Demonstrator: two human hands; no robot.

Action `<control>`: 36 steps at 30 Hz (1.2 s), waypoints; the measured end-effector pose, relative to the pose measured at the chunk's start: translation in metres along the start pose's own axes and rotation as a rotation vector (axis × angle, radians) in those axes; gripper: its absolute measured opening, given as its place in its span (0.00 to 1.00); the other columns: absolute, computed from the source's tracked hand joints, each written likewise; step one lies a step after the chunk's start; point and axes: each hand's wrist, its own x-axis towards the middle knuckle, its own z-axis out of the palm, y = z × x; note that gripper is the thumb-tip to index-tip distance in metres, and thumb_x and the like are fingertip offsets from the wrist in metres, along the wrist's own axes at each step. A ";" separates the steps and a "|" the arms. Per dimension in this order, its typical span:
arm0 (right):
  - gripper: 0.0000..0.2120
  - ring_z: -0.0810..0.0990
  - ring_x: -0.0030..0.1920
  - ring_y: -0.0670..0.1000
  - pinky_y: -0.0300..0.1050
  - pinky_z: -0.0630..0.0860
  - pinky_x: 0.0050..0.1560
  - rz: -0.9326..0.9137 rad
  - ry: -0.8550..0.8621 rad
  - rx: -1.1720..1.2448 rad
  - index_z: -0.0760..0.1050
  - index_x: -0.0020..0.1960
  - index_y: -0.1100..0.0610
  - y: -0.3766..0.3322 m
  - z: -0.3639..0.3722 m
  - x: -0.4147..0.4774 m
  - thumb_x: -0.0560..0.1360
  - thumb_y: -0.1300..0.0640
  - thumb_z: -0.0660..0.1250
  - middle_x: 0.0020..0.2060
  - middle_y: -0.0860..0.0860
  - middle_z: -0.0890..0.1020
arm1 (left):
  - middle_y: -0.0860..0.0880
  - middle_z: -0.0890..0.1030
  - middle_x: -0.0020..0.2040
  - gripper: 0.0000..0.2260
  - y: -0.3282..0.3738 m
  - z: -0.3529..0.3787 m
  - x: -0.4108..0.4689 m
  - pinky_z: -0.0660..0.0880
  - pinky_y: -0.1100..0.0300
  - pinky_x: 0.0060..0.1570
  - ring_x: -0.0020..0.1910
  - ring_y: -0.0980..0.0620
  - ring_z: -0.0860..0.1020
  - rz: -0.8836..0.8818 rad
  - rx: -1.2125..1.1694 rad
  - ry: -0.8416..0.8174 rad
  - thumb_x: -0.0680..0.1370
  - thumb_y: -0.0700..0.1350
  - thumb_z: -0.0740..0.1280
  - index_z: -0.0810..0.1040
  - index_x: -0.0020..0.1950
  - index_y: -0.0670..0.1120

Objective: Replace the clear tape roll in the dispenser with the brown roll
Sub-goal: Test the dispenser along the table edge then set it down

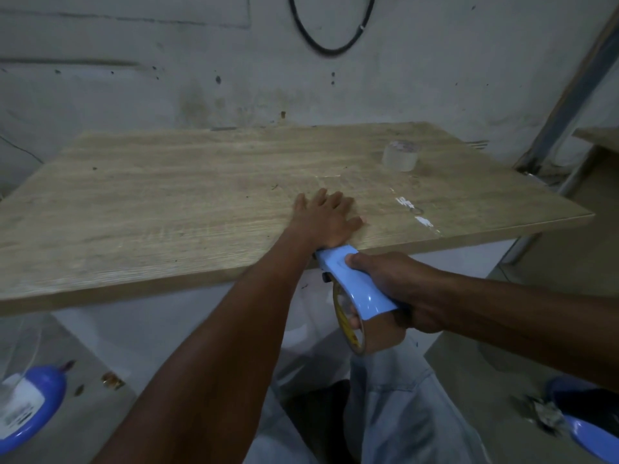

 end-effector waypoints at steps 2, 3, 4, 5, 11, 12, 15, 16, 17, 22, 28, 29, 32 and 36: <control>0.17 0.80 0.24 0.55 0.53 0.82 0.37 -0.010 0.004 0.006 0.74 0.48 0.65 0.002 -0.001 0.000 0.80 0.49 0.64 0.24 0.58 0.81 | 0.52 0.52 0.83 0.32 0.002 0.000 -0.002 0.41 0.35 0.75 0.81 0.47 0.46 -0.002 0.007 -0.009 0.81 0.67 0.47 0.53 0.82 0.55; 0.16 0.80 0.24 0.55 0.51 0.81 0.33 -0.018 0.003 0.013 0.74 0.49 0.65 0.004 -0.001 -0.001 0.80 0.50 0.64 0.24 0.58 0.81 | 0.52 0.51 0.83 0.32 0.002 0.000 -0.002 0.40 0.34 0.74 0.81 0.47 0.46 -0.004 0.008 -0.013 0.81 0.67 0.47 0.53 0.82 0.55; 0.16 0.80 0.23 0.55 0.49 0.81 0.29 -0.021 0.003 0.015 0.74 0.49 0.65 0.004 -0.001 -0.001 0.80 0.50 0.64 0.25 0.58 0.81 | 0.52 0.51 0.83 0.32 0.002 0.000 -0.003 0.40 0.34 0.74 0.81 0.47 0.45 -0.005 0.007 -0.015 0.80 0.68 0.47 0.53 0.82 0.55; 0.16 0.80 0.23 0.55 0.47 0.80 0.27 -0.019 -0.001 0.009 0.74 0.49 0.65 0.004 -0.001 -0.002 0.80 0.50 0.64 0.24 0.58 0.81 | 0.52 0.51 0.83 0.32 0.002 0.000 -0.003 0.40 0.35 0.74 0.81 0.47 0.46 -0.009 0.001 -0.013 0.80 0.68 0.47 0.53 0.82 0.55; 0.16 0.80 0.23 0.55 0.50 0.81 0.32 0.002 -0.003 0.013 0.73 0.47 0.64 0.002 -0.001 -0.004 0.81 0.50 0.63 0.23 0.58 0.80 | 0.52 0.51 0.83 0.32 0.003 -0.002 -0.003 0.40 0.35 0.75 0.81 0.46 0.45 -0.013 -0.004 -0.027 0.81 0.68 0.47 0.52 0.82 0.55; 0.16 0.80 0.23 0.55 0.50 0.81 0.32 0.004 -0.008 0.017 0.73 0.47 0.65 0.003 -0.001 -0.004 0.81 0.50 0.63 0.23 0.58 0.80 | 0.52 0.51 0.83 0.32 0.004 -0.002 -0.004 0.40 0.35 0.75 0.81 0.46 0.46 -0.016 -0.005 -0.026 0.81 0.67 0.47 0.52 0.82 0.55; 0.17 0.79 0.22 0.55 0.49 0.80 0.30 0.013 -0.020 0.031 0.73 0.48 0.65 0.004 0.000 -0.002 0.81 0.50 0.63 0.22 0.58 0.80 | 0.50 0.52 0.83 0.32 0.004 -0.001 -0.006 0.41 0.37 0.76 0.81 0.46 0.48 -0.015 -0.026 -0.012 0.81 0.66 0.49 0.53 0.82 0.53; 0.17 0.79 0.22 0.55 0.50 0.80 0.31 0.016 -0.022 0.026 0.73 0.47 0.65 0.004 0.000 -0.001 0.81 0.50 0.62 0.22 0.58 0.79 | 0.49 0.52 0.83 0.32 0.004 -0.001 -0.006 0.41 0.38 0.76 0.81 0.46 0.48 -0.009 -0.030 -0.005 0.81 0.66 0.50 0.54 0.81 0.52; 0.17 0.79 0.22 0.55 0.51 0.80 0.33 0.018 -0.023 0.024 0.73 0.47 0.65 0.004 0.000 -0.001 0.81 0.49 0.62 0.22 0.58 0.79 | 0.49 0.53 0.83 0.31 0.004 0.000 -0.007 0.41 0.38 0.76 0.81 0.47 0.48 -0.001 -0.031 -0.001 0.81 0.65 0.50 0.54 0.81 0.52; 0.17 0.79 0.22 0.55 0.52 0.80 0.34 0.011 -0.030 0.027 0.73 0.47 0.65 0.005 0.002 0.002 0.82 0.49 0.61 0.21 0.57 0.79 | 0.50 0.54 0.82 0.31 0.003 0.001 -0.007 0.42 0.39 0.76 0.81 0.48 0.50 -0.003 -0.026 0.022 0.81 0.65 0.51 0.55 0.81 0.52; 0.17 0.79 0.20 0.54 0.48 0.81 0.25 0.027 -0.027 0.062 0.72 0.49 0.65 0.007 0.003 0.000 0.82 0.49 0.62 0.20 0.57 0.79 | 0.50 0.54 0.82 0.31 0.004 0.003 -0.007 0.43 0.38 0.76 0.81 0.48 0.50 -0.009 -0.011 0.024 0.81 0.65 0.50 0.55 0.81 0.52; 0.17 0.79 0.20 0.54 0.48 0.81 0.26 0.025 -0.027 0.064 0.72 0.48 0.65 0.007 0.003 0.000 0.82 0.49 0.61 0.20 0.57 0.79 | 0.50 0.54 0.82 0.31 0.004 0.003 -0.007 0.43 0.38 0.76 0.81 0.48 0.50 -0.008 -0.008 0.025 0.81 0.65 0.50 0.55 0.81 0.52; 0.17 0.79 0.20 0.53 0.49 0.81 0.31 0.026 -0.022 0.064 0.72 0.48 0.64 0.009 0.004 0.001 0.82 0.48 0.61 0.20 0.56 0.79 | 0.50 0.55 0.82 0.30 0.005 0.002 -0.009 0.44 0.38 0.76 0.80 0.47 0.51 -0.002 0.001 0.039 0.81 0.65 0.50 0.56 0.81 0.52; 0.17 0.79 0.20 0.53 0.49 0.81 0.29 0.018 -0.014 0.091 0.71 0.47 0.65 0.008 0.004 -0.002 0.82 0.50 0.61 0.19 0.57 0.78 | 0.50 0.57 0.82 0.30 0.006 0.002 -0.010 0.45 0.38 0.75 0.80 0.47 0.53 0.002 0.013 0.058 0.81 0.64 0.50 0.58 0.80 0.52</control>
